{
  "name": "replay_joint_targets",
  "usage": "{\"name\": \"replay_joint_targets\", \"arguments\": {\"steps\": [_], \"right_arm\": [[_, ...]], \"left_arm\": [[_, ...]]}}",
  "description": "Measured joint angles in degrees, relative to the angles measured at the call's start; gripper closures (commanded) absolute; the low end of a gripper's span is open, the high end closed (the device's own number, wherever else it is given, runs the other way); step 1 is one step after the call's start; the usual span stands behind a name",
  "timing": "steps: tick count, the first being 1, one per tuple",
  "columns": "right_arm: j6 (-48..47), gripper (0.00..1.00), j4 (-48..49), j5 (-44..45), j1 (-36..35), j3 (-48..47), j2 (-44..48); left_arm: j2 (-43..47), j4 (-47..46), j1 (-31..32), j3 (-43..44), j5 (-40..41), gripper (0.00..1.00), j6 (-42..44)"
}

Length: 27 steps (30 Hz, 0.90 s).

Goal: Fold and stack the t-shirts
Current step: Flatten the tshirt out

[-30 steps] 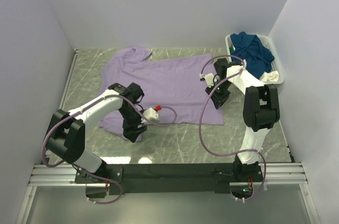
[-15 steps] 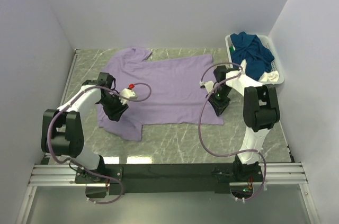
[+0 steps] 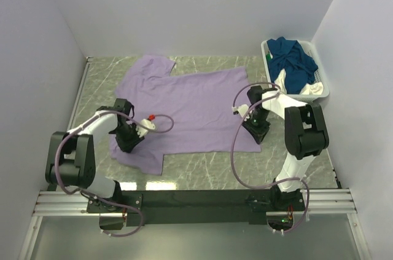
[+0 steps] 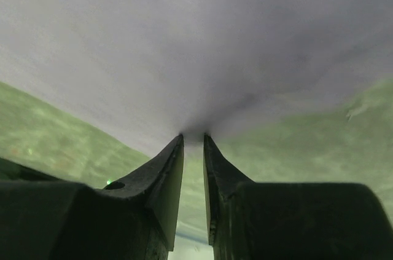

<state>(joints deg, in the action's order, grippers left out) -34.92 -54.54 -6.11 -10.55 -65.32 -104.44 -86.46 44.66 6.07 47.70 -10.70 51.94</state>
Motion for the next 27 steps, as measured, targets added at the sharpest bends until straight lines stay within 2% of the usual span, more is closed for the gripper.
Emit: {"name": "replay_joint_targets", "arguments": {"steps": [2, 5, 8, 11, 14, 21, 27], "right_arm": [[-1.36, 0.70, -1.40, 0.81, 0.07, 0.87, 1.46], [-2.47, 0.67, -4.02, 0.00, 0.26, -1.20, 3.17], [-2.01, 0.66, -5.95, -2.69, 0.39, -8.28, 3.26], [-0.17, 0.68, -4.94, -5.03, 0.39, -14.58, 2.19], [1.95, 0.69, -3.23, -6.51, 0.26, -17.75, -1.20], [4.79, 0.69, -0.83, -6.54, -0.61, -17.46, -10.45], [4.72, 0.71, 0.52, -5.38, -1.33, -13.97, -9.62]], "left_arm": [[2.38, 5.11, -0.15, -1.33, -0.24, 0.68, 1.95], [4.11, 11.67, -1.20, 0.00, -1.55, 0.58, 3.39], [2.51, 14.88, -3.65, 7.41, -4.31, 0.52, 2.67], [-1.20, 10.62, -6.08, 14.75, -6.14, 0.51, -1.01], [-5.62, 4.55, -7.78, 17.99, -6.43, 0.51, -5.38], [-15.26, -3.58, -9.20, 18.08, -5.86, 0.57, -12.13], [-12.87, -6.60, -9.68, 13.46, -4.46, 0.63, -12.04]]}}
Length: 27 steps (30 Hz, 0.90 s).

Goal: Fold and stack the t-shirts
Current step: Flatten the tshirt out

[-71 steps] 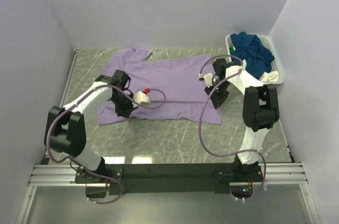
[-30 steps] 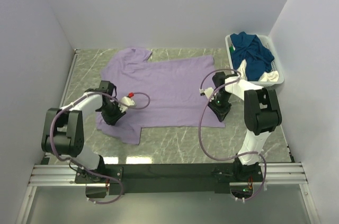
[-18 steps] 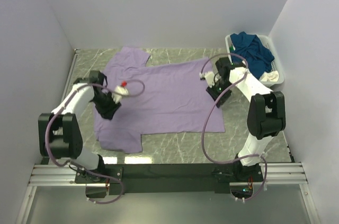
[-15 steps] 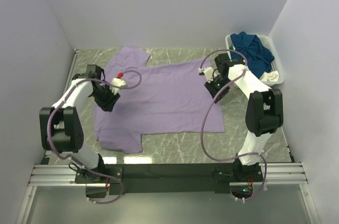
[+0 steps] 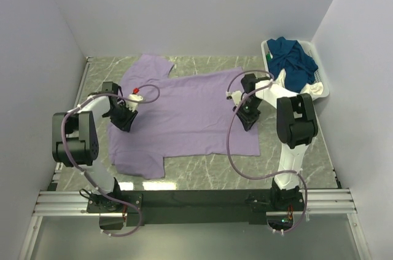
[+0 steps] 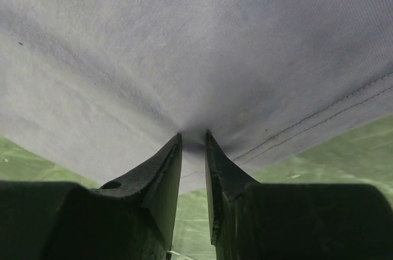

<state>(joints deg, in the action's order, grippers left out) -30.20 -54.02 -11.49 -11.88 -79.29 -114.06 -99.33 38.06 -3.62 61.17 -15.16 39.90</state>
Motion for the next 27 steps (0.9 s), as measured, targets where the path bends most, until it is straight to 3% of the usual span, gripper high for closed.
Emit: {"name": "replay_joint_targets", "arguments": {"steps": [6, 8, 9, 11, 13, 16, 22, 27], "right_arm": [[-3.23, 0.71, -0.83, 0.28, -0.15, 7.13, 4.63], [-5.01, 0.68, -3.08, 0.35, -0.09, 8.72, 5.79], [-5.84, 0.67, -4.52, -0.11, 0.11, 8.59, 5.90], [-6.51, 0.64, -7.50, -1.77, 0.55, 5.92, 5.90], [-6.14, 0.63, -8.96, -3.52, 1.33, 0.52, 5.79], [-3.26, 0.63, -7.50, -5.97, 3.19, -12.90, 3.63], [5.38, 0.68, -2.01, -5.75, 4.74, -36.48, -8.22], [12.11, 0.70, 2.99, -3.65, 4.44, -45.33, -18.99]], "left_arm": [[7.78, 3.15, -0.72, -8.48, 0.68, 0.66, 3.17], [9.77, 6.99, -0.87, -10.34, 0.63, 0.59, 4.59], [10.08, 9.51, -1.01, -10.43, 0.28, 0.50, 5.25], [9.64, 14.43, -1.68, -8.04, -0.72, 0.45, 5.90], [7.39, 17.68, -2.54, -1.42, -3.08, 0.42, 5.46], [0.59, 17.62, -3.61, 15.63, -7.93, 0.42, 2.49], [-14.10, 6.21, -4.37, 41.40, -13.99, 0.46, -9.42], [-27.58, -2.54, -4.13, 53.48, -14.49, 0.55, -21.09]]}}
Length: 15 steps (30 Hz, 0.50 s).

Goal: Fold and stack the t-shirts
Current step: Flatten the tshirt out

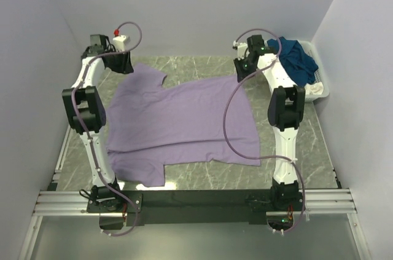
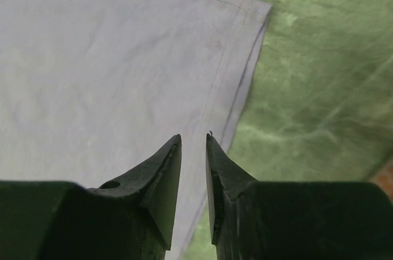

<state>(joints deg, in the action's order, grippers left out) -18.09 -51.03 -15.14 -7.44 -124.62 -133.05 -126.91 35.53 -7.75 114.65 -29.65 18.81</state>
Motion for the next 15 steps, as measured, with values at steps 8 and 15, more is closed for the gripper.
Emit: {"name": "replay_joint_targets", "arguments": {"steps": [8, 15], "right_arm": [[7.41, 0.71, 5.55, 1.18, -0.85, 0.55, -3.43], [11.93, 0.70, 6.69, 1.95, -1.29, -4.39, -9.40]], "left_arm": [[-7.87, -6.03, 1.62, -0.52, 1.09, 0.56, -9.18], [-13.81, -6.88, 2.71, 3.69, 5.03, 0.59, -12.59]]}}
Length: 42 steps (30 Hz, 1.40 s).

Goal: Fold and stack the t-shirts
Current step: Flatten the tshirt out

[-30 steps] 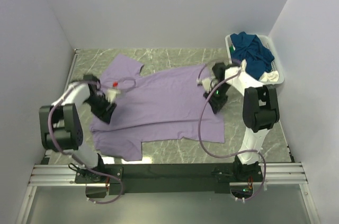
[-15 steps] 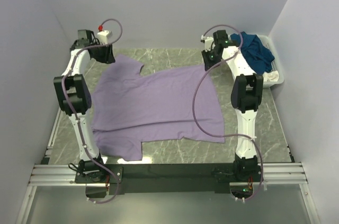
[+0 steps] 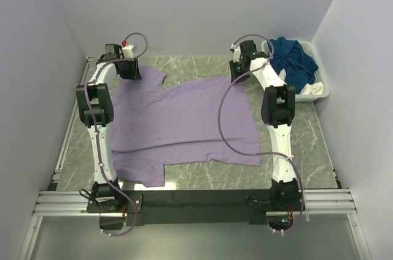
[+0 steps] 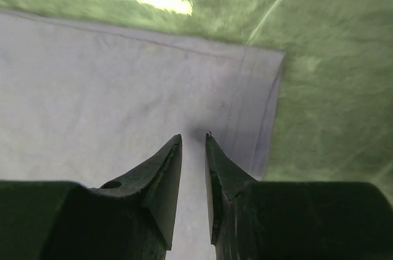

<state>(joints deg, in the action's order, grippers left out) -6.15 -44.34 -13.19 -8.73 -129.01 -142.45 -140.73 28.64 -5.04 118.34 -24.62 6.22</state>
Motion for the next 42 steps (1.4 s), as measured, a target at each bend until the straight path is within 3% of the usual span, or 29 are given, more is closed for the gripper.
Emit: {"name": "replay_joint_targets", "arguments": {"steps": [3, 5, 7, 8, 9, 19, 28, 30, 31, 33, 35, 39, 40, 42], "right_arm": [[0.74, 0.70, -1.03, 0.57, -0.02, -0.20, -1.84], [0.83, 0.81, -1.73, 1.33, -0.15, -0.72, -1.84], [0.76, 0.82, -2.95, 1.97, -0.15, -1.16, -1.97], [0.55, 1.00, -3.65, 2.56, -0.15, -1.36, -2.10], [0.07, 1.00, -4.09, 3.19, -0.17, -1.38, -2.14], [-4.11, 1.00, -10.23, 12.26, -0.39, -3.87, -2.45], [-8.15, 0.98, -12.28, 16.90, -0.42, -3.91, -2.45], [-8.94, 0.89, -11.41, 16.94, -0.42, -2.75, -2.03], [-9.44, 0.74, -10.56, 16.70, -0.44, -1.33, -1.46], [-10.29, 0.57, -9.20, 15.82, -0.50, 1.31, 0.20], [-11.37, 0.50, -7.67, 13.20, -0.61, 4.02, 2.54], [-13.22, 0.55, -4.87, 10.58, -1.90, 5.92, 5.92], [-13.81, 0.64, -4.17, 10.51, -2.56, 5.79, 6.36], [-15.30, 0.72, -4.00, 10.60, -4.26, 4.39, 6.43]], "left_arm": [[-0.79, -0.07, -0.20, 1.42, 1.84, 0.59, -0.81], [-0.90, 0.35, -0.33, 1.88, 3.04, 0.60, -1.09], [-1.53, 1.42, -0.44, 3.21, 4.02, 0.61, -1.18], [-1.88, 1.88, -0.48, 4.07, 4.81, 0.61, -1.14], [-2.16, 2.29, -0.55, 4.63, 5.60, 0.61, -1.14], [-2.38, 2.95, -2.97, 5.53, 11.34, 0.60, 0.83], [-2.40, 3.96, -4.48, 5.81, 8.66, 0.37, 4.48], [-2.36, 3.85, -4.07, 5.81, 8.44, 0.31, 5.25], [-2.36, 3.76, -3.76, 5.81, 8.41, 0.29, 5.40], [-2.16, 3.34, -3.15, 5.60, 8.39, 0.25, 5.70], [-1.81, 3.04, -2.69, 5.03, 8.11, 0.25, 5.75], [0.15, 2.45, -2.14, 2.67, 6.95, 0.24, 5.92], [1.01, 2.45, -2.14, 1.88, 6.54, 0.24, 6.01], [3.04, 2.43, -2.14, 0.44, 5.99, 0.24, 6.10]]}}
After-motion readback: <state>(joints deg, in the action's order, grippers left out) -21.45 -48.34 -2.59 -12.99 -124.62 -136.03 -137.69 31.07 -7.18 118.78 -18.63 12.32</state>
